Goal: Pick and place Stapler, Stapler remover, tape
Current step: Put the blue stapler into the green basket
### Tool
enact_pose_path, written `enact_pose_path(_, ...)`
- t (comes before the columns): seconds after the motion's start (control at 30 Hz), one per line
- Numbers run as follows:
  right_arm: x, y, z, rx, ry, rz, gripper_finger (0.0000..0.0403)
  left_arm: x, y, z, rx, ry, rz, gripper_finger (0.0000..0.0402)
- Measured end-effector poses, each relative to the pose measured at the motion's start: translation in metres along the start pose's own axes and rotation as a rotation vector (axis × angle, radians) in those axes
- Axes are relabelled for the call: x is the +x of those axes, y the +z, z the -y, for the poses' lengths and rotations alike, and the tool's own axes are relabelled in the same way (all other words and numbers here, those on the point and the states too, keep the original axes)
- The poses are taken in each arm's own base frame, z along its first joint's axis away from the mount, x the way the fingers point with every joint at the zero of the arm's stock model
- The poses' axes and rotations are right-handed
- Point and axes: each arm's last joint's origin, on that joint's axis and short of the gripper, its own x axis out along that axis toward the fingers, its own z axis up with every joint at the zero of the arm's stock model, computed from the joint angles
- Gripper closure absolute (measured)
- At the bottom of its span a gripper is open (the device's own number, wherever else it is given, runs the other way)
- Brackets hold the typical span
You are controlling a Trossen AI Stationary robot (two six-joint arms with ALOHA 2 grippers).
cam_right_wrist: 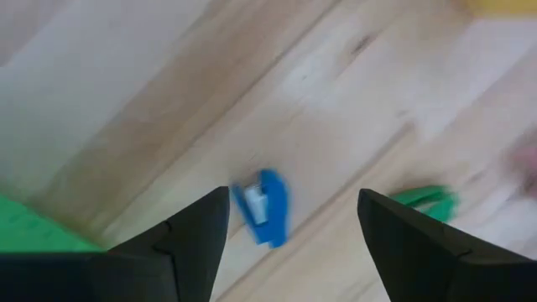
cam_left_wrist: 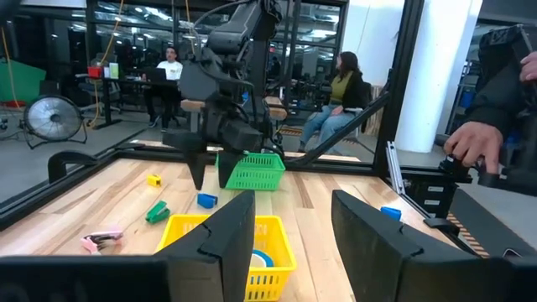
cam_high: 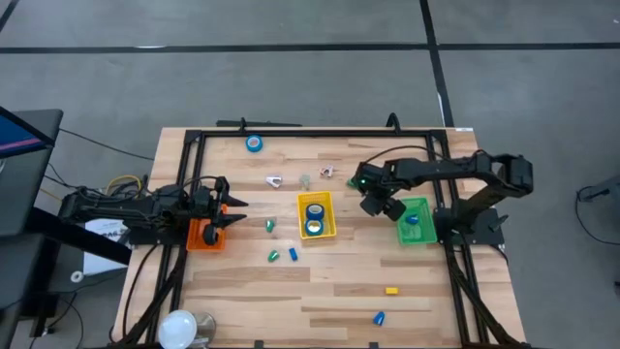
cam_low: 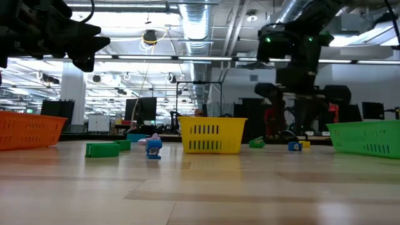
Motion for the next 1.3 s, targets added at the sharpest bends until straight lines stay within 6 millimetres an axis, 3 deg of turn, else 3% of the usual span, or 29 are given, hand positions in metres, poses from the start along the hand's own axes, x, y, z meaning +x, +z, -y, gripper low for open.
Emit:
enact_pose_path(0.13,0.01,-0.006,-0.006,0.003,0.021,-0.018,0.0147,0.0,0.0,0.0,0.0,0.0,0.0,0.0252)
enact_pose_path(0.4,0.013,-0.02,0.002,0.059,-0.028,-0.006,0.0147,0.0,0.0,0.0,0.0,0.0,0.002,0.0252)
enact_pose_path(0.77,0.037,-0.026,0.004,0.037,0.052,-0.075,0.0148,0.0,0.0,0.0,0.0,0.0,0.004,0.0252)
enact_pose_path(1.0,0.032,-0.026,0.005,0.047,0.044,-0.072,0.0167,0.0,0.001,0.0,0.0,0.0,0.006,0.0252)
enact_pose_path(1.3,0.015,-0.017,0.013,0.184,-0.029,-0.043,0.019,0.0,0.001,0.0,0.0,-0.001,0.006,0.0252)
